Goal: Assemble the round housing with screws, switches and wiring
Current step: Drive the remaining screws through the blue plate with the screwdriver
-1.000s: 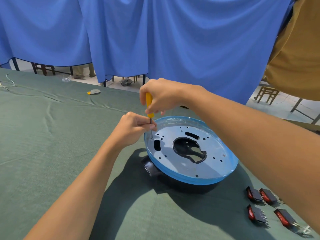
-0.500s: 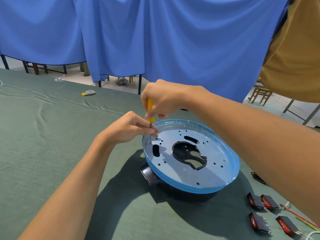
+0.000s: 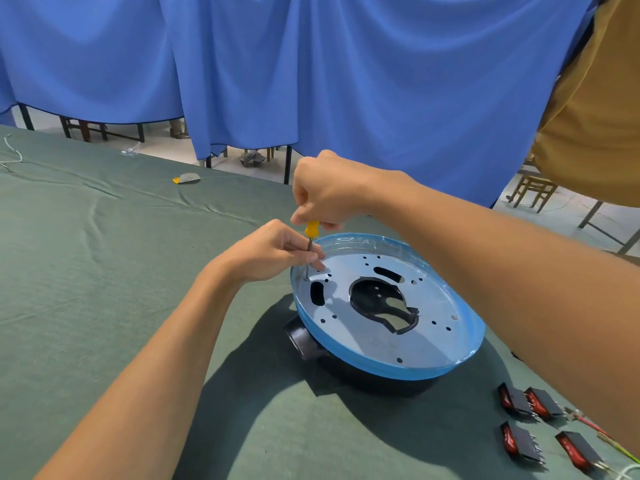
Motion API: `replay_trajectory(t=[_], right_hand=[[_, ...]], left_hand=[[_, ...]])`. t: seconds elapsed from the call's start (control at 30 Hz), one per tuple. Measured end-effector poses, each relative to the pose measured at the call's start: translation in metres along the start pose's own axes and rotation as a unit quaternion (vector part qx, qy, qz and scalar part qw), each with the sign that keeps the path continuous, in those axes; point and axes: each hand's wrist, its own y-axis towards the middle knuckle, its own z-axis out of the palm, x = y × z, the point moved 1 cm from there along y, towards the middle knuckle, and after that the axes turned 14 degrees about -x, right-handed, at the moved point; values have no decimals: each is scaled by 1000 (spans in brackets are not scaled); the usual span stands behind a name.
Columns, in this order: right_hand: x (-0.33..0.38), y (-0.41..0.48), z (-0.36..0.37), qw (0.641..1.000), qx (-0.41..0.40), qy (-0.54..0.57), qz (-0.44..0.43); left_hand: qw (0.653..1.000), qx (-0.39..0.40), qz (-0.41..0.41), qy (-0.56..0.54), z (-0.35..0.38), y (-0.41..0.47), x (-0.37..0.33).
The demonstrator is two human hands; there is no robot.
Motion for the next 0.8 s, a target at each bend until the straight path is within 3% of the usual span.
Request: replay_trajectory(t=[0.17,0.33,0.43,0.53,0.63,0.8], right_hand=[[-5,1,10,997,-13,-43,58],[-2,-1,-4,999,34,-5,-3],[-1,-4,-2,1000,11,-5,-22],[-3,-5,7,999,-17,-29,3],[-4,-4,10,999,-13,-26,38],[-1,-3,0,999,38,8,0]], left_hand=[[994,-108,20,-12,9,-7,0],[997,-72,17,20,8,-5,2],[999,-37,13,21,8,-5,3],[995,-102,9,3,13,-8,1],[981,-181,61,31,18,-13,-3],[984,-159,64,58,14,-11,-2]])
